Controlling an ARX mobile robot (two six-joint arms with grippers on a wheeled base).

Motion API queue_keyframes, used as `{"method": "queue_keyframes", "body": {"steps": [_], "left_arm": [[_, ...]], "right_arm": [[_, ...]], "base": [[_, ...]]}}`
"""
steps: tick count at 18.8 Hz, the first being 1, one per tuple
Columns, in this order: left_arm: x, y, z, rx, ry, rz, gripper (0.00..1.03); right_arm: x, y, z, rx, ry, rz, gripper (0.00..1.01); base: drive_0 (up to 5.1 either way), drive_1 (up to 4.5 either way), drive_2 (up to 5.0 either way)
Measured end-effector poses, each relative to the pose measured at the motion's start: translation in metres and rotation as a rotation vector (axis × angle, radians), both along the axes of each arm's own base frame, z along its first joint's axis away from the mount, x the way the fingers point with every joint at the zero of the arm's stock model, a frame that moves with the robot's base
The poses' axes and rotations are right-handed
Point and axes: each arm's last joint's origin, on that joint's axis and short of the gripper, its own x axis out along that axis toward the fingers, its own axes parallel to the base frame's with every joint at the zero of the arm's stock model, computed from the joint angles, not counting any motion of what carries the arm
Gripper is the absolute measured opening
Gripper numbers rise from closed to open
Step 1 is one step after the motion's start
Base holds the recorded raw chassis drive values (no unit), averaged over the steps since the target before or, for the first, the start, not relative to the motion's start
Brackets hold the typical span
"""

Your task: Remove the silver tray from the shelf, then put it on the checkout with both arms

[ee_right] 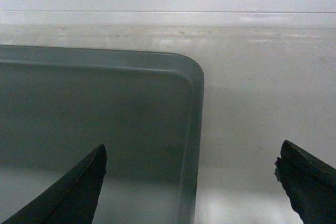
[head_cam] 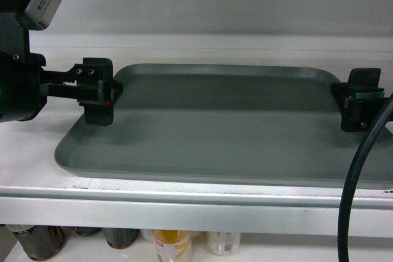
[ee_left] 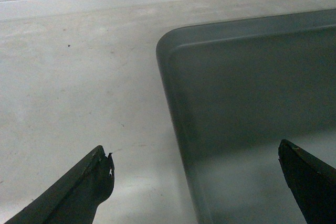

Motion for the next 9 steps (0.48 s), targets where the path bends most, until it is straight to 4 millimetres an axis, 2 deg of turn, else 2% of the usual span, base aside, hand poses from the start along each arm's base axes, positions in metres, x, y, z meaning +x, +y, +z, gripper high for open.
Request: {"method": "queue_keyframes", "body": {"steps": [3, 9], "left_arm": [[0.011, -0.002, -0.002, 0.001, 0.006, 0.011, 0.98], [0.018, -0.001, -0.015, -0.009, 0.039, 0.031, 0.98]], "right_arm": [[0.015, -0.001, -0.005, 0.007, 0.035, -0.029, 0.98], [0.027, 0.000, -0.009, 0.035, 0.071, -0.078, 0.98]], "base": [[0.0, 0.00, 0.0], [0.0, 0.00, 0.0]]}}
